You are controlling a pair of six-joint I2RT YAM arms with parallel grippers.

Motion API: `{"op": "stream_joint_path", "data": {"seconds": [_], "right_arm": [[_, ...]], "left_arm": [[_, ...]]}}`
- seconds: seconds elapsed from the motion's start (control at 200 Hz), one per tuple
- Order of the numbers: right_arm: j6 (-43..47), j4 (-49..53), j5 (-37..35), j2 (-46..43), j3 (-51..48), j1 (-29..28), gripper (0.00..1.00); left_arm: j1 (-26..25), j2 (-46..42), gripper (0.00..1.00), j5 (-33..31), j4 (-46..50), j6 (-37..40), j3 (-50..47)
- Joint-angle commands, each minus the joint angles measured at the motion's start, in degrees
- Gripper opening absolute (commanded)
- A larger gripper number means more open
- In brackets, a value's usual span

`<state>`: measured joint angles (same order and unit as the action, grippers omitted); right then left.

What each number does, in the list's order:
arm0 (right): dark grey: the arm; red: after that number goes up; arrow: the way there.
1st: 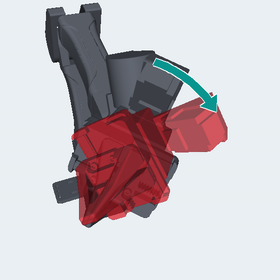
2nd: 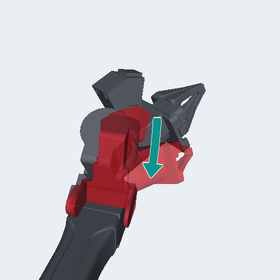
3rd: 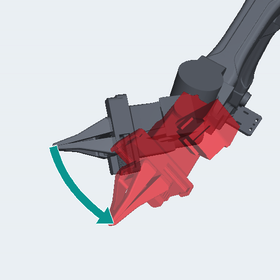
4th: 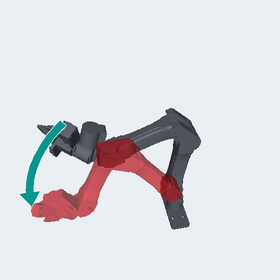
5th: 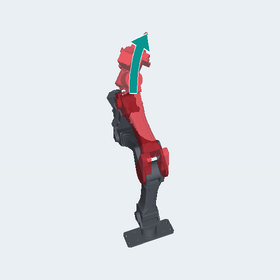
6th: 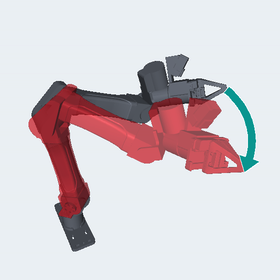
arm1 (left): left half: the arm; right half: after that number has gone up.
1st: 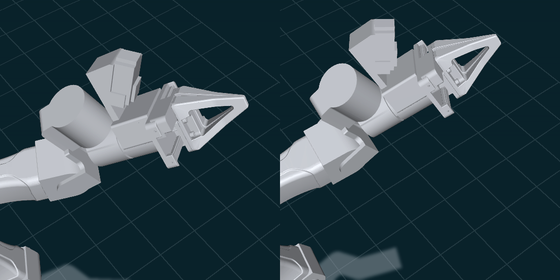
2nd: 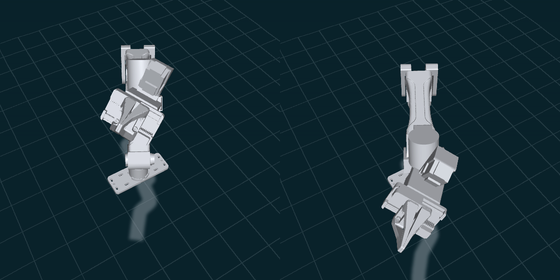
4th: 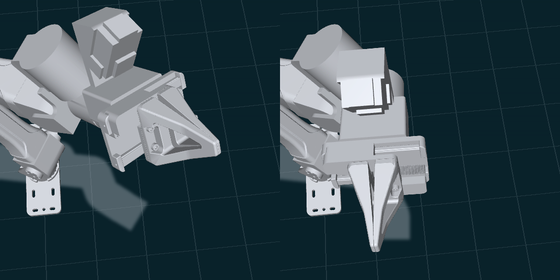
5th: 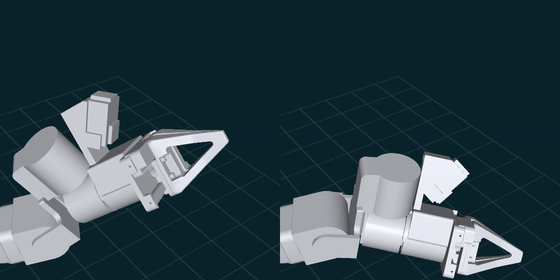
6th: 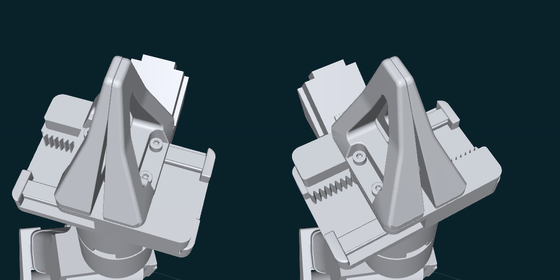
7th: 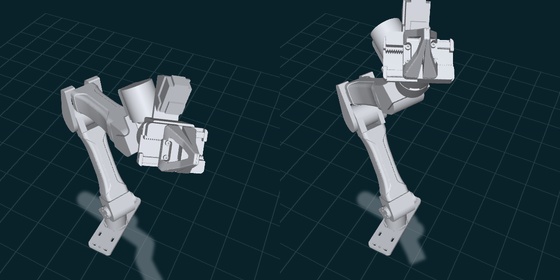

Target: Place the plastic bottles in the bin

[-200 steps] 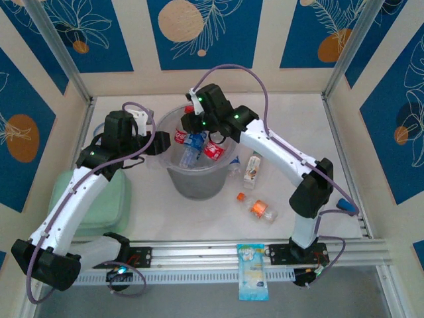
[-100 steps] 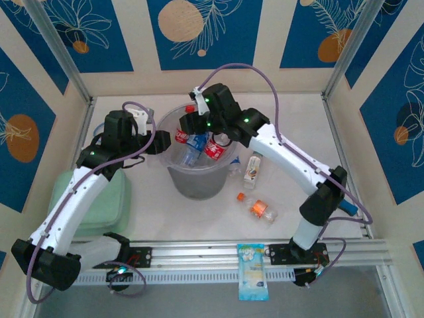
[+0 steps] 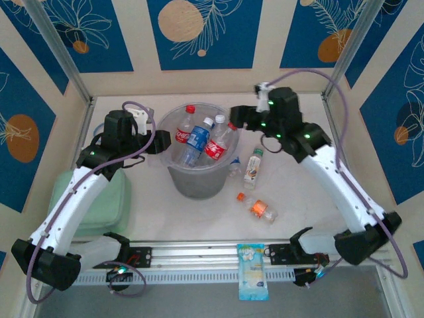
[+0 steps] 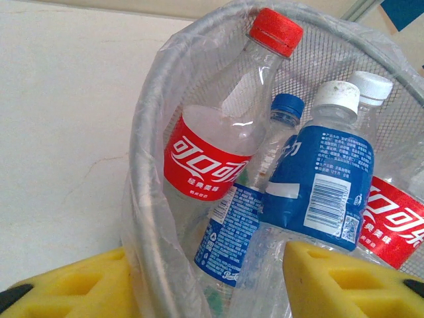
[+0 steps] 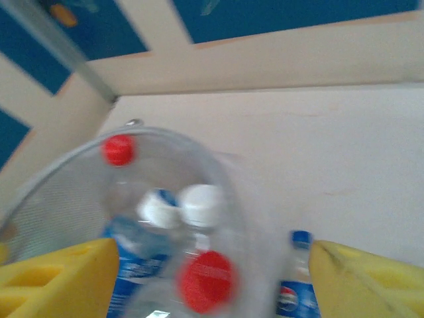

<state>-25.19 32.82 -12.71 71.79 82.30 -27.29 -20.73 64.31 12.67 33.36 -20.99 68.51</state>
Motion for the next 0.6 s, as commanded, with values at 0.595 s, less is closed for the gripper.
{"op": "stream_joint_path", "data": {"seconds": [0.595], "right_arm": [[-9.5, -9.1, 18.6, 12.1, -25.9, 25.5, 0.95]], "left_arm": [[0.0, -1.6, 0.53, 1.8, -2.7, -1.3, -2.4]]}}
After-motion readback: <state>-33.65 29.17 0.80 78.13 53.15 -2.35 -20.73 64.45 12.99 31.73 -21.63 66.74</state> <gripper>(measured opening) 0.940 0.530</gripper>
